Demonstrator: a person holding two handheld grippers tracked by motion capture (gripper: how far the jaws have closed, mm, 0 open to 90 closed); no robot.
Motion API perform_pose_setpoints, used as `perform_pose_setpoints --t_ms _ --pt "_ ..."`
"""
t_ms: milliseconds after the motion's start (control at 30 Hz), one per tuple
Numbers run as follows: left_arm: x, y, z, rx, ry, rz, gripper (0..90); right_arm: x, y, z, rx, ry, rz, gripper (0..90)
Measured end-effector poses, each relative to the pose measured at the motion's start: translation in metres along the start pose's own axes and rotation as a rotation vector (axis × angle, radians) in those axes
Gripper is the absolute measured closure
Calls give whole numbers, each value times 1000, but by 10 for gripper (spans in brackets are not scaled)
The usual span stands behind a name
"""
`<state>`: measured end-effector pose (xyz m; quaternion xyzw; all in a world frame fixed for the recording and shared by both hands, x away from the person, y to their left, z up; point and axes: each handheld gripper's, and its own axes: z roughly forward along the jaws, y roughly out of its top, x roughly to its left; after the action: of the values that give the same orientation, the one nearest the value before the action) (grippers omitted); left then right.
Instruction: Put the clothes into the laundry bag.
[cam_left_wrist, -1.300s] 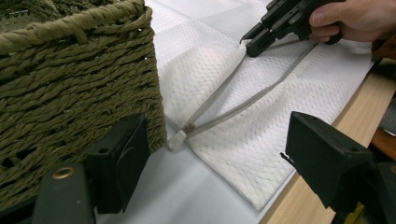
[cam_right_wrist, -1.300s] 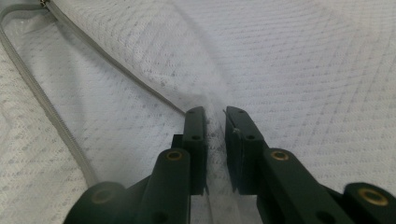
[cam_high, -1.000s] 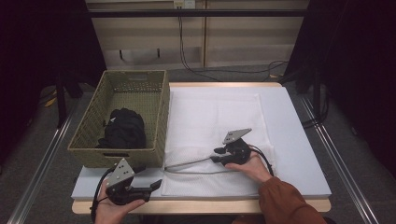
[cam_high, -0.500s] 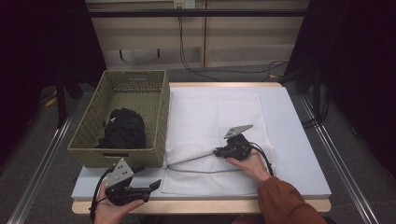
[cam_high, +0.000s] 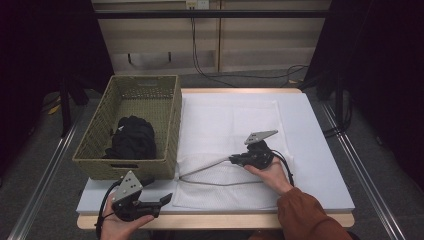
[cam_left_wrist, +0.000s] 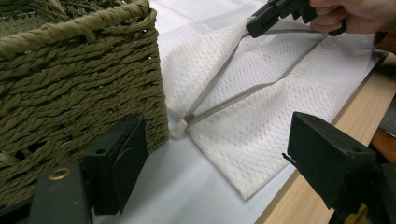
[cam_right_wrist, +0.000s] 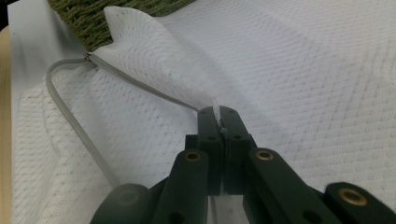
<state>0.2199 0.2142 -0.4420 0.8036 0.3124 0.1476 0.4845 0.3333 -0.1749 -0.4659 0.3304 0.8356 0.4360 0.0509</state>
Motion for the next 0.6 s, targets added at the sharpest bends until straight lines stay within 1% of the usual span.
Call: perform_pose_setpoints --t_ms 67,167,200,300,467,500,600 --pt "0 0 -1 -1 3 1 200 1 1 -1 -9 7 5 887" --pt "0 0 0 1 1 3 200 3 3 -4 -22 11 -10 889" --pt "0 0 0 1 1 3 201 4 3 -5 -27 22 -5 889" --pt "1 0 0 -3 -2 0 200 6 6 -7 -36 41 -16 889" --pt "1 -1 -1 -8 -2 -12 196 8 8 -10 -54 63 -6 889" --pt "2 -1 -1 -5 0 -6 195 8 9 -11 -54 64 -5 889" --pt "2 -2 -1 -10 -5 -16 195 9 13 -14 -67 71 -16 889"
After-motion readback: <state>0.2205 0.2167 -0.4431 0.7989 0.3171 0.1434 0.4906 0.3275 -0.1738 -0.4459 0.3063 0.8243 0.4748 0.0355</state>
